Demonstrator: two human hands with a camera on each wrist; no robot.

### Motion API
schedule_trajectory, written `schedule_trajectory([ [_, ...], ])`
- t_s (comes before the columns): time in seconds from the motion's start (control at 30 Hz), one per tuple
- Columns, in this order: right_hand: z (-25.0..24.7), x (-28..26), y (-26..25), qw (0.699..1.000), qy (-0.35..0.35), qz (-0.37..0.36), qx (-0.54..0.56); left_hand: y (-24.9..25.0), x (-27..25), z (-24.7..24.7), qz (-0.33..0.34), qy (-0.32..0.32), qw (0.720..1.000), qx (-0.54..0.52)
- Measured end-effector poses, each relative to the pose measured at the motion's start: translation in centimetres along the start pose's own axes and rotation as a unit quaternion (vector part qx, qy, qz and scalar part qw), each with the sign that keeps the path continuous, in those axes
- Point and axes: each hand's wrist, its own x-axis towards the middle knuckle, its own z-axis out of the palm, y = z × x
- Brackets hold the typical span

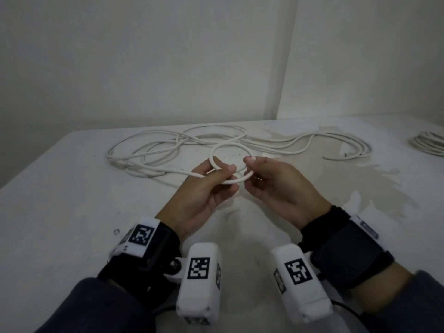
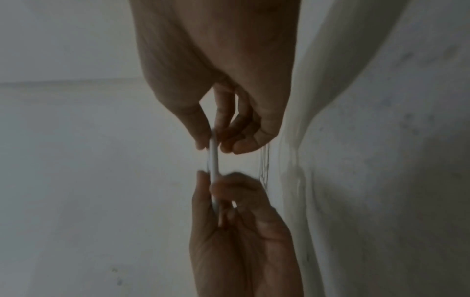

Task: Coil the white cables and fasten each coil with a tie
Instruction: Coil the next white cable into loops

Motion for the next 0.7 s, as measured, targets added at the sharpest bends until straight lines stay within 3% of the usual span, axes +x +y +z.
schedule_trajectory([
  [0.13, 0.7, -0.1, 0.6, 0.995, 0.013, 0.001, 0.102, 0.0, -0.5, 0.4, -0.022, -0.04, 0.999, 0.011],
  [0.27, 0.9, 0.0, 0.9, 0.99, 0.027, -0.012, 0.139, -0.3, -0.3, 0.4, -0.034, -0.033, 0.999, 0.017],
  [0.53, 1.4, -0.2, 0.9, 0.991, -0.003, -0.035, 0.128, -0.7, 0.4, -0.3, -0.108, -0.01, 0.992, -0.069],
  [0.6, 1.3, 0.1, 1.0, 0.989, 0.019, -0.054, 0.138, -0.7, 0.4, -0.3, -0.103, 0.028, 0.992, -0.074],
  [0.7, 0.5, 0.7, 1.0, 0.982, 0.086, -0.066, 0.153, -0.6, 0.7, -0.3, -0.044, 0.173, 0.966, -0.188],
])
